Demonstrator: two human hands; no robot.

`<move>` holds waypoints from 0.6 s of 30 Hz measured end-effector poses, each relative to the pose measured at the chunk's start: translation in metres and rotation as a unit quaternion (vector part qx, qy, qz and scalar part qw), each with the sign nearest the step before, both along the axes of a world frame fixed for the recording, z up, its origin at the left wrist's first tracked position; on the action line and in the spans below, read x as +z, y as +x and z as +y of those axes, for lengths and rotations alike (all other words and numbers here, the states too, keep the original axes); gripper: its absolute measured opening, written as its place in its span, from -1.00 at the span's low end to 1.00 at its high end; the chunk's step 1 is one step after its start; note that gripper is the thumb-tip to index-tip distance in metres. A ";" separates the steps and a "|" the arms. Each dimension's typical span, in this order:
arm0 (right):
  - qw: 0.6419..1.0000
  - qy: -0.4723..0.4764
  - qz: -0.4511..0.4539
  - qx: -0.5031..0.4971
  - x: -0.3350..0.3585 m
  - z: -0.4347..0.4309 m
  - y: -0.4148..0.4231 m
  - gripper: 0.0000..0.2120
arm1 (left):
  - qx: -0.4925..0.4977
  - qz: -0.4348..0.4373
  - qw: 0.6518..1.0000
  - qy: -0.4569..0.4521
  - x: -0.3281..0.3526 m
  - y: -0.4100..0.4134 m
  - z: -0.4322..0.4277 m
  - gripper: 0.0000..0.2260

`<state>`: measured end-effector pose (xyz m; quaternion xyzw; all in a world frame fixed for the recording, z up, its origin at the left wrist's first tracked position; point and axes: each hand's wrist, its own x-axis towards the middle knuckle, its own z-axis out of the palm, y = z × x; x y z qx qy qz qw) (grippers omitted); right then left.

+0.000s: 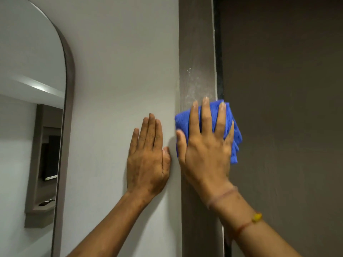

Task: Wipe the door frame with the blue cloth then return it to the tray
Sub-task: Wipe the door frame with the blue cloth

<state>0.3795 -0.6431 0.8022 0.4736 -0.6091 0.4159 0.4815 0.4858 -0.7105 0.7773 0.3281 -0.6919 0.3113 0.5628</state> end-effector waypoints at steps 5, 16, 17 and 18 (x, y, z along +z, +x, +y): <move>0.999 -0.032 -0.015 0.016 0.048 -0.006 0.005 -0.36 | 0.008 0.000 1.000 -0.006 0.001 0.000 -0.001 -0.48; 0.999 0.005 0.032 -0.003 0.001 0.001 -0.005 -0.37 | 0.005 -0.023 1.000 -0.005 0.035 0.001 -0.008 -0.45; 0.999 0.007 0.041 -0.004 0.005 0.001 -0.005 -0.38 | 0.007 -0.021 1.000 -0.004 0.036 0.001 -0.009 -0.45; 0.999 0.009 0.049 -0.004 0.009 0.001 -0.006 -0.38 | 0.008 -0.019 1.000 -0.003 0.035 0.000 -0.009 -0.45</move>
